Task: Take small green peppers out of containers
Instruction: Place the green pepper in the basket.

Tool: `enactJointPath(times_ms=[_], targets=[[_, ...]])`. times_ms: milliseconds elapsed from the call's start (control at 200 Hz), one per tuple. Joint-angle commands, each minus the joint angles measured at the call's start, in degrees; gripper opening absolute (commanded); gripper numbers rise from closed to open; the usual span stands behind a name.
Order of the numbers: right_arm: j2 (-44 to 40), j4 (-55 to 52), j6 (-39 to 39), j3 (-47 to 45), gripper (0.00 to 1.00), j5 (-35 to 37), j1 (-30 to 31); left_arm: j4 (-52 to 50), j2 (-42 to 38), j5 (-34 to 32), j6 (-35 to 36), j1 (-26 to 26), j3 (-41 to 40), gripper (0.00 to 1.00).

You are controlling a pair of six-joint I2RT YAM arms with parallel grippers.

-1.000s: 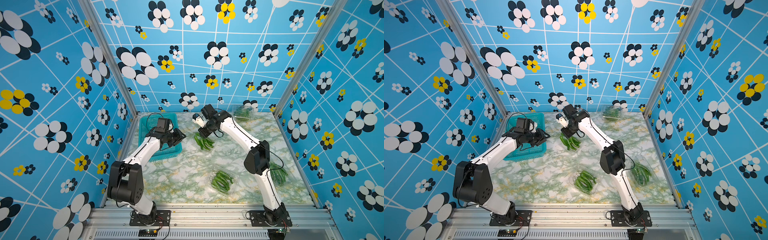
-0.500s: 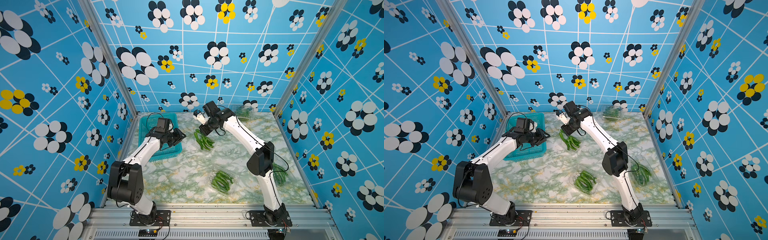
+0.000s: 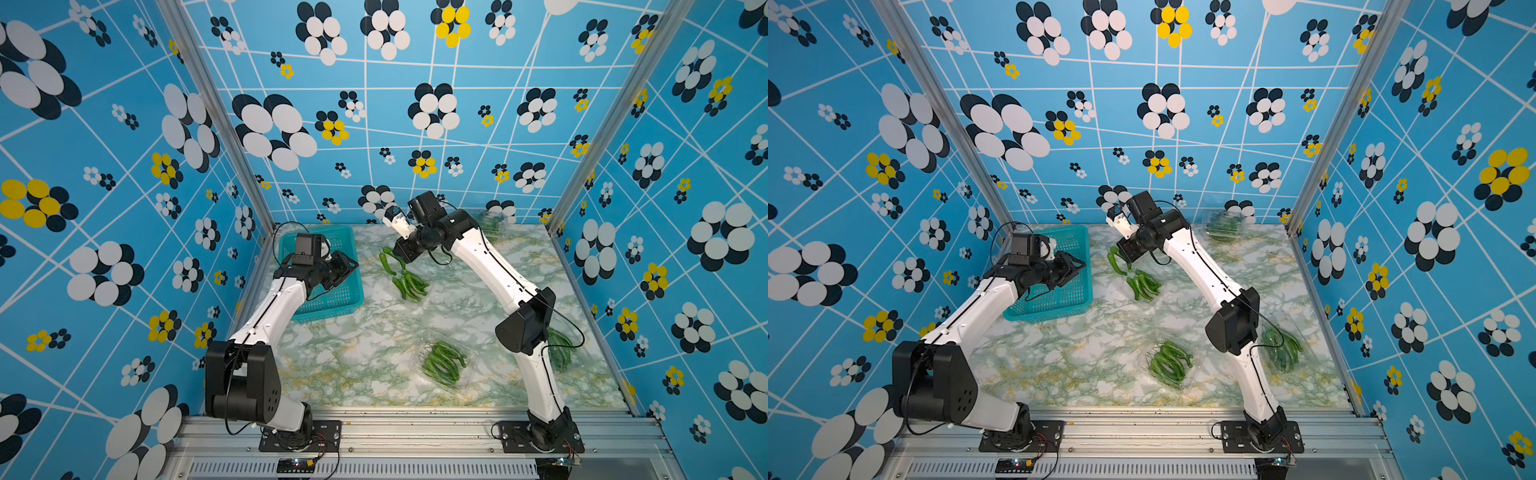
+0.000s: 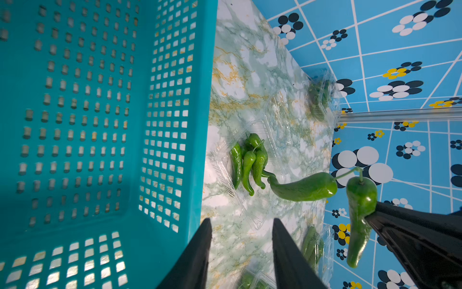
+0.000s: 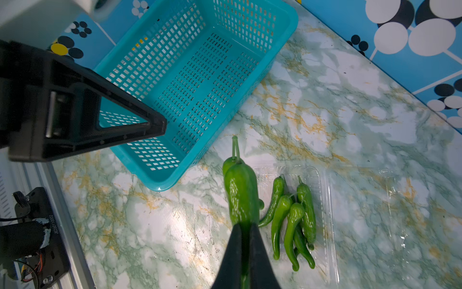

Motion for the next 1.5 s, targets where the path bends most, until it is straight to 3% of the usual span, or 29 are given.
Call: enactJointPath(times_ms=[0,250,395,899,994,1149,1339,1494], targets=[[-1.55,1.67,1.7,2.64,0.0,-3.54,2.03,-3.29,-4.28,-0.07,1.45,4.0,-2.64,0.42],[5.25,1.27,4.2,14.02,0.0,-6.84,6.32,-5.08,-12.72,1.0,1.84,13.16,-9.72,0.47],[8.25,3.61,5.84,15.45,0.0,-8.49,8.56,-5.82,-16.9,2.41,2.11,16.84,-12.66,0.48],[21.72,13.05,8.93,19.09,0.0,-6.57,13.3,-8.74,-25.02,6.54,3.29,20.14,-18.27,0.48],[22.67,12.84,8.56,20.11,0.12,-4.62,13.32,-9.17,-25.59,6.55,3.58,20.06,-18.84,0.48],[22.46,12.74,6.94,20.11,0.43,-2.37,13.19,-9.17,-25.6,6.74,3.69,20.02,-18.89,0.49],[21.06,13.19,5.91,19.93,0.56,-1.94,12.43,-10.23,-25.09,5.7,3.98,19.03,-17.92,0.5],[20.88,13.14,5.89,19.85,0.59,-1.87,11.44,-10.66,-24.6,3.97,3.66,16.68,-16.84,0.51]])
